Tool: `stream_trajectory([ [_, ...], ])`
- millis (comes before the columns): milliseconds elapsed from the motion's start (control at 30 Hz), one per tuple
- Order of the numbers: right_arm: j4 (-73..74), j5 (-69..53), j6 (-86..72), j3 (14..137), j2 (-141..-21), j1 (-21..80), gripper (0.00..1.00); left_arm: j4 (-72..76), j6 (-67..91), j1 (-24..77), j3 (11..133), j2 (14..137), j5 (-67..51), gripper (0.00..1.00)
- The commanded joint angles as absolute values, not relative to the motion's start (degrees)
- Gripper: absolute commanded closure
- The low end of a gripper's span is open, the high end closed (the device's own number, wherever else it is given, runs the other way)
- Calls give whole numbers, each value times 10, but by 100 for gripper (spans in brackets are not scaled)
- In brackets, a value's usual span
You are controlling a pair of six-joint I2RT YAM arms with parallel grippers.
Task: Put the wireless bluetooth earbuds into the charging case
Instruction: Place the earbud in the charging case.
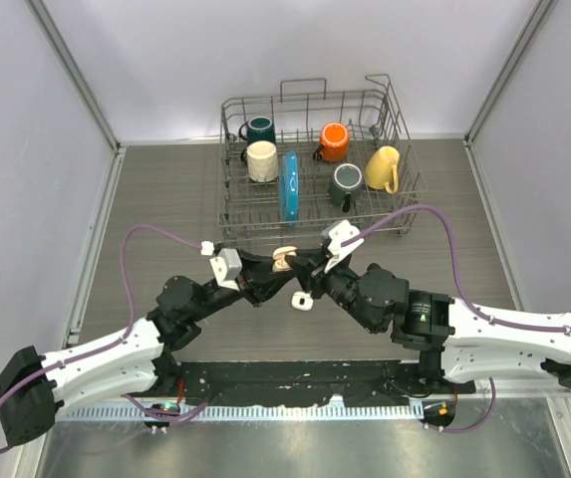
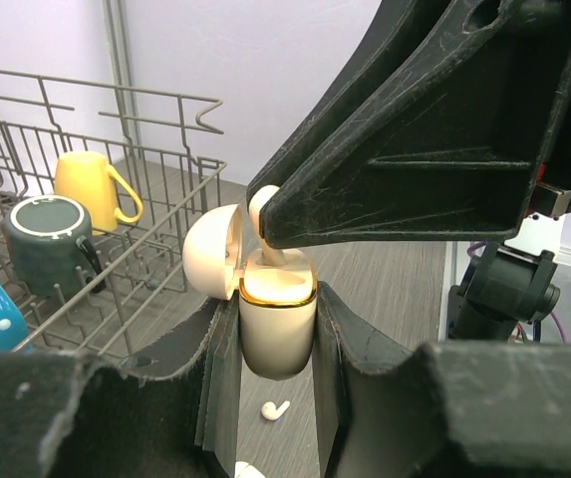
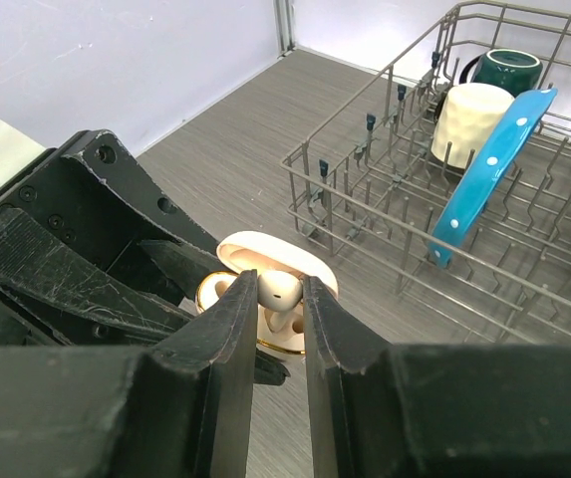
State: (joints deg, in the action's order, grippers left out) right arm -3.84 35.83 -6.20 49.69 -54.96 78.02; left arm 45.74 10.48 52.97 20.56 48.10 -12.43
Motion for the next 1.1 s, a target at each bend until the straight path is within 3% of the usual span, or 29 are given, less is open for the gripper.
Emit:
stream_trajectory([
  [0,-5,344,-67,512,-544,788,99,533,100,526,211,461,-92,100],
  [1067,-39,418,-18,508,-539,788,99,532,94,526,201,453,-125,100],
])
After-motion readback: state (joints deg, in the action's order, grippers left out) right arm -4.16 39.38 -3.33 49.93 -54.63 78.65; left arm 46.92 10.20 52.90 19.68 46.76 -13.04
